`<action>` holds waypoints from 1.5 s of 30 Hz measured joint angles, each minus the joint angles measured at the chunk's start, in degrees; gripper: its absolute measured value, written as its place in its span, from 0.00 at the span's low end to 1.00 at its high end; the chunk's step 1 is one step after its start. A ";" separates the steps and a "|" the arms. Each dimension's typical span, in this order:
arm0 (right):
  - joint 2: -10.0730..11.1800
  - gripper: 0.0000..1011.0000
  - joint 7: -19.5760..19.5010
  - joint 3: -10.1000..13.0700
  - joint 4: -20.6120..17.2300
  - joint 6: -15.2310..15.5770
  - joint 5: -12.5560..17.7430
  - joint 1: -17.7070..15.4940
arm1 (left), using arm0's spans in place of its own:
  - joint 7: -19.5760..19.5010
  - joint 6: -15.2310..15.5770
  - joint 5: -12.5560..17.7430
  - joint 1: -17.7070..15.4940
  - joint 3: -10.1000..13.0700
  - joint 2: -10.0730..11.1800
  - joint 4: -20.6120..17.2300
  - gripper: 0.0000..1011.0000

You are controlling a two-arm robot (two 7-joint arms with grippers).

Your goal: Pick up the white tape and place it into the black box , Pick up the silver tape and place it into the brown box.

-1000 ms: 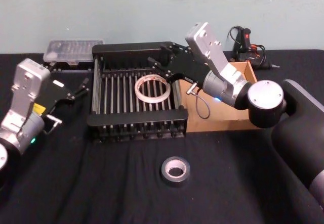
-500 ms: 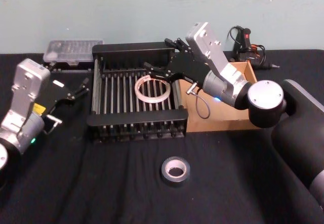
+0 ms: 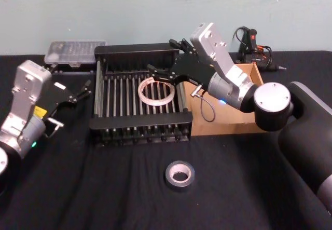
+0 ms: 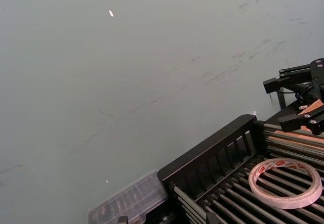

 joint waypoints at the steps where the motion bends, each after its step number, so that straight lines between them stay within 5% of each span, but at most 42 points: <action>1: 0.00 0.99 0.00 0.00 0.00 0.00 0.01 0.00 | 0.00 0.00 0.00 0.00 0.00 0.00 0.00 0.99; 16: 4.09 0.99 0.63 2.53 -8.99 2.15 2.75 -4.82 | 0.00 0.00 0.00 0.00 0.00 0.00 0.00 0.99; 31: 12.33 0.99 -1.11 7.93 -26.81 7.91 8.18 -18.12 | 0.00 0.00 0.00 0.00 0.00 0.00 0.00 0.99; 45: 17.88 0.99 -1.74 10.26 -38.12 15.37 11.76 -28.40 | 0.00 0.00 0.00 0.00 0.00 0.00 0.00 0.99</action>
